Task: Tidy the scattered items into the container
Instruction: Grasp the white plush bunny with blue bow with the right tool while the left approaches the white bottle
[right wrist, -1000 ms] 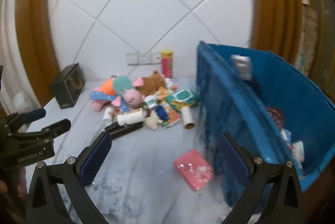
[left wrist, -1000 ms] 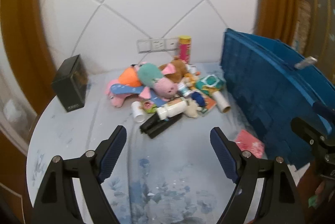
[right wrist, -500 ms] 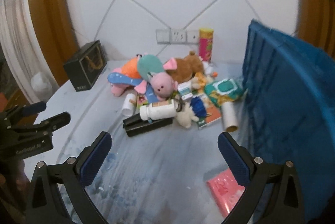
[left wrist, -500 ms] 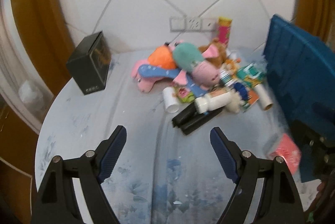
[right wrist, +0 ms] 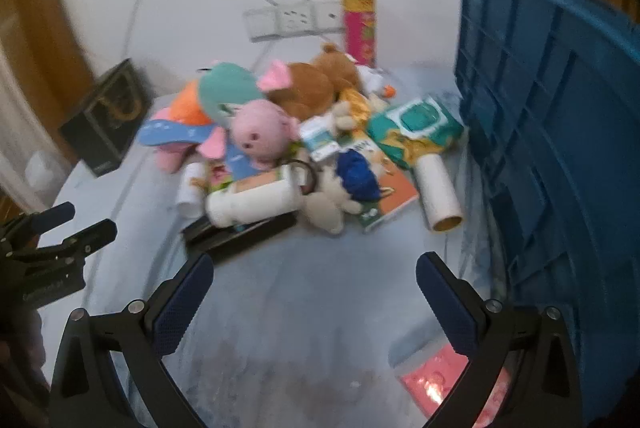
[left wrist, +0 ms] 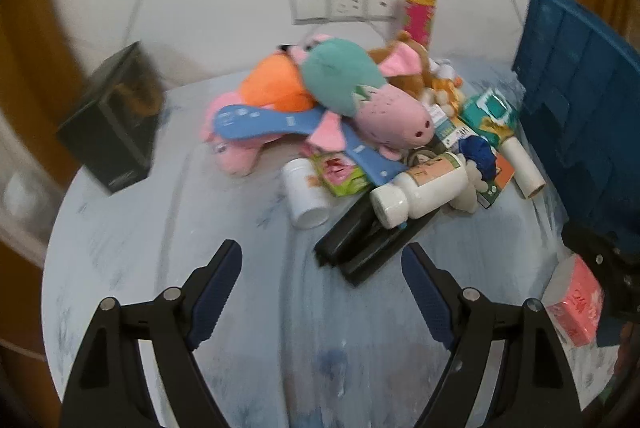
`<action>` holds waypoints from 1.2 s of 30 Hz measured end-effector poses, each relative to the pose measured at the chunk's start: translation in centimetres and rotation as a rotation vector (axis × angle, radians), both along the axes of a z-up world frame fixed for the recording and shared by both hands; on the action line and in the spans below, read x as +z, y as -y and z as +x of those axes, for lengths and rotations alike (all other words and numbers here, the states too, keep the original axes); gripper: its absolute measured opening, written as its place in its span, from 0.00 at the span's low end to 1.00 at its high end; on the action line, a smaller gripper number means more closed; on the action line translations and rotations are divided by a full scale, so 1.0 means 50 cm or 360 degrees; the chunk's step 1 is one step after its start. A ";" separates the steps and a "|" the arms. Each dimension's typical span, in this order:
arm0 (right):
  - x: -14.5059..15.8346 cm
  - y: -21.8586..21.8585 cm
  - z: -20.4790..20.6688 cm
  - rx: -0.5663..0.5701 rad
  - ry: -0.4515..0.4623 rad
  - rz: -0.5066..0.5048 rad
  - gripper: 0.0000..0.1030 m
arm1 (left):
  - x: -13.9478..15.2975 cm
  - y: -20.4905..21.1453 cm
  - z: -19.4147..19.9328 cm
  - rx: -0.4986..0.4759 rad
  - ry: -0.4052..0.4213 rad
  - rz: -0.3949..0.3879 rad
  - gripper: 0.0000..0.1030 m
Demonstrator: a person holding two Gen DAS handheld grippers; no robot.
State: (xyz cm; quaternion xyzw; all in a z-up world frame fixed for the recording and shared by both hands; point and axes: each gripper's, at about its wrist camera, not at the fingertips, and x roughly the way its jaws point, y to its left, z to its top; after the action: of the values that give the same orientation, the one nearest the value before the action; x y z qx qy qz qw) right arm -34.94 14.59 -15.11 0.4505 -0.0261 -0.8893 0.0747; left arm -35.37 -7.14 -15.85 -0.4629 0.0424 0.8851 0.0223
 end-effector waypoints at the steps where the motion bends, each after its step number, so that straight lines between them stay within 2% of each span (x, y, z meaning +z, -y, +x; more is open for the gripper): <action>1: -0.010 -0.007 -0.011 -0.0029 0.0013 0.0000 1.00 | -0.015 -0.012 -0.019 -0.0042 0.0019 -0.0009 0.80; 6: -0.060 -0.039 -0.066 -0.0128 0.0095 0.0019 1.00 | -0.081 -0.066 -0.097 -0.0197 0.0111 -0.0012 0.80; 13: -0.124 -0.070 -0.126 -0.0195 0.0174 0.0011 1.00 | -0.170 -0.127 -0.173 -0.0322 0.0212 -0.0022 0.80; 18: -0.159 -0.074 -0.157 -0.0206 0.0206 -0.0009 1.00 | -0.185 -0.149 -0.219 -0.0349 0.0187 0.0045 0.80; 19: -0.165 -0.074 -0.163 -0.0211 0.0216 -0.0007 1.00 | -0.186 -0.152 -0.227 -0.0353 0.0186 0.0059 0.79; 21: -0.174 -0.073 -0.170 -0.0214 0.0226 -0.0014 1.00 | -0.191 -0.154 -0.241 -0.0358 0.0193 0.0091 0.67; 22: -0.177 -0.072 -0.174 -0.0213 0.0229 -0.0022 0.99 | -0.194 -0.155 -0.248 -0.0361 0.0197 0.0107 0.65; 24: -0.184 -0.067 -0.181 -0.0206 0.0232 -0.0038 0.92 | -0.192 -0.151 -0.246 -0.0357 0.0180 0.0110 0.65; 26: -0.192 -0.058 -0.191 -0.0198 0.0238 -0.0053 0.70 | -0.186 -0.138 -0.237 -0.0346 0.0165 0.0109 0.62; 27: -0.196 -0.054 -0.196 -0.0196 0.0241 -0.0063 0.65 | -0.182 -0.130 -0.232 -0.0338 0.0158 0.0112 0.61; 32: -0.219 -0.022 -0.225 -0.0189 0.0264 -0.0143 0.64 | -0.170 -0.091 -0.227 -0.0276 0.0134 0.0123 0.61; 36: -0.241 0.003 -0.250 -0.0198 0.0280 -0.0147 0.64 | -0.179 -0.082 -0.239 -0.0255 0.0137 0.0130 0.61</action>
State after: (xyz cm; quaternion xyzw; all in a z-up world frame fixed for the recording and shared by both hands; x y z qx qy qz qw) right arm -47.45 14.43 -27.14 0.5203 -0.1013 -0.8471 0.0374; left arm -47.34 -3.03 -24.81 -0.4945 0.0421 0.8607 0.1139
